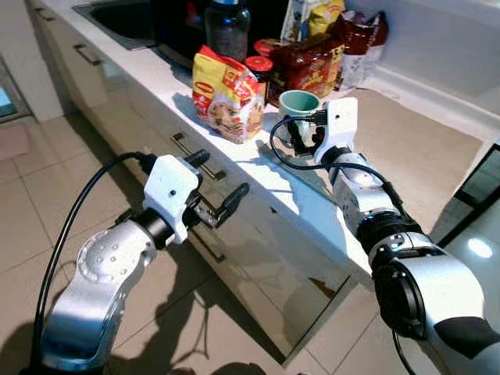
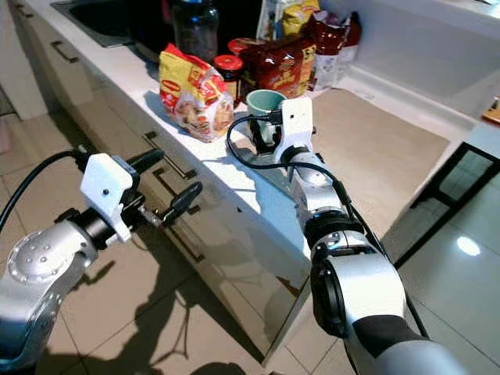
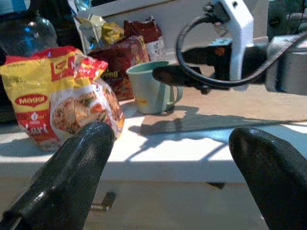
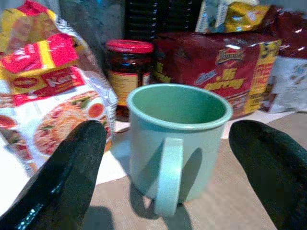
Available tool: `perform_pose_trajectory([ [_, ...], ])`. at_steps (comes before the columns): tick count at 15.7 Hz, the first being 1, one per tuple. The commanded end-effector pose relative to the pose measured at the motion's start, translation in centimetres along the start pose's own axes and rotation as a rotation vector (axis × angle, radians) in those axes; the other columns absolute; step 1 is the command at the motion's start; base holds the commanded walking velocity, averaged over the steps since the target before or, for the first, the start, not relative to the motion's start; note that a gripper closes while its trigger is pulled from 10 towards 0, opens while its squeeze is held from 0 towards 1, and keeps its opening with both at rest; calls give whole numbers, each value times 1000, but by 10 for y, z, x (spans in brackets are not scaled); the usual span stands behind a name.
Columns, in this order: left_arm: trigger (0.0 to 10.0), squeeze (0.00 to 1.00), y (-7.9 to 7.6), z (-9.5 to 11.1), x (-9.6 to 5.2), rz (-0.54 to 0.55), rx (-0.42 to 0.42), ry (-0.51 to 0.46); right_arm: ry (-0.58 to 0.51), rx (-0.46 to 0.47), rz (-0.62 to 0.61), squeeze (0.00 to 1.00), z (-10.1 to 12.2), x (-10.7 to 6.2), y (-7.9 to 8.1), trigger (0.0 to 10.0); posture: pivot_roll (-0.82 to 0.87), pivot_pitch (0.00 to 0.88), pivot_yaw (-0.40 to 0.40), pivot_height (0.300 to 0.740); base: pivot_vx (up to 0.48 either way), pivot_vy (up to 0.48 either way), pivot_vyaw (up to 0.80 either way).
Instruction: Setting the table
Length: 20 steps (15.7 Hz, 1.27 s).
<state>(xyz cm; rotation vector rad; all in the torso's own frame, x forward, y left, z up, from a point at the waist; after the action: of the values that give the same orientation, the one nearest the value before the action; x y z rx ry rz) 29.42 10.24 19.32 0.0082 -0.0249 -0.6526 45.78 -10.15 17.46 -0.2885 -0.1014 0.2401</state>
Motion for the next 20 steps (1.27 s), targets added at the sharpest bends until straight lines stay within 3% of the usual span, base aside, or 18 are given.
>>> perform_pose_trajectory([
  [1, 10000, 27, -3, 2, -2, -15, 2, 7, 2, -33, -37, 1000, 3, 2, -8, 10000, 237, 18, -50, 740, 0, 0, 0],
  [9, 10000, 27, -11, 0, -11, -23, -30, 33, 72, -45, -78, 988, -7, 1, -11, 10000, 282, 67, -54, 740, 0, 0, 0],
  [10, 10000, 31, -14, 0, -12, -23, -35, 34, 78, -36, -80, 0, -9, 1, -13, 10000, 288, 68, -59, 740, 0, 0, 0],
  [11, 10000, 27, -15, 0, -13, -22, -36, 34, 76, -19, -75, 0, -10, 0, -13, 10000, 293, 67, -62, 740, 0, 0, 0],
  [12, 10000, 27, -17, 0, -13, -21, -39, 34, 76, -7, -76, 0, -11, 0, -15, 7059, 300, 68, -65, 740, 0, 0, 0],
  [13, 10000, 31, -17, 0, -14, -17, -42, 34, 78, 2, -76, 0, -11, 0, -16, 2235, 306, 69, -67, 740, 0, 0, 0],
  [14, 10000, 31, -17, 0, -14, -14, -42, 36, 78, 6, -81, 0, -11, 0, -18, 0, 311, 71, -68, 740, 0, 0, 0],
  [20, 10000, 27, -21, 1, -17, 7, -47, 39, 68, 24, -69, 0, -7, 2, -16, 0, 332, 84, -84, 740, 0, 0, 0],
])
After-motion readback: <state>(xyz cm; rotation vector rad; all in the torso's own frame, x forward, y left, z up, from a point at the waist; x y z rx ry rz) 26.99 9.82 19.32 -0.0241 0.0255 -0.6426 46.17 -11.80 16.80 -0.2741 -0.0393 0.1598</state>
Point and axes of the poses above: a point about 5 cm out from each wrist's last joint towards the gripper, its own x axis pointing out of the wrist towards the gripper, its own z axis along the axis of the wrist's last joint, y = z × x, the point moved 6 cm from there along x, pointing out of the wrist towards the gripper, and after that the axes turned 14 degrees about -x, right-handed, at the moved point
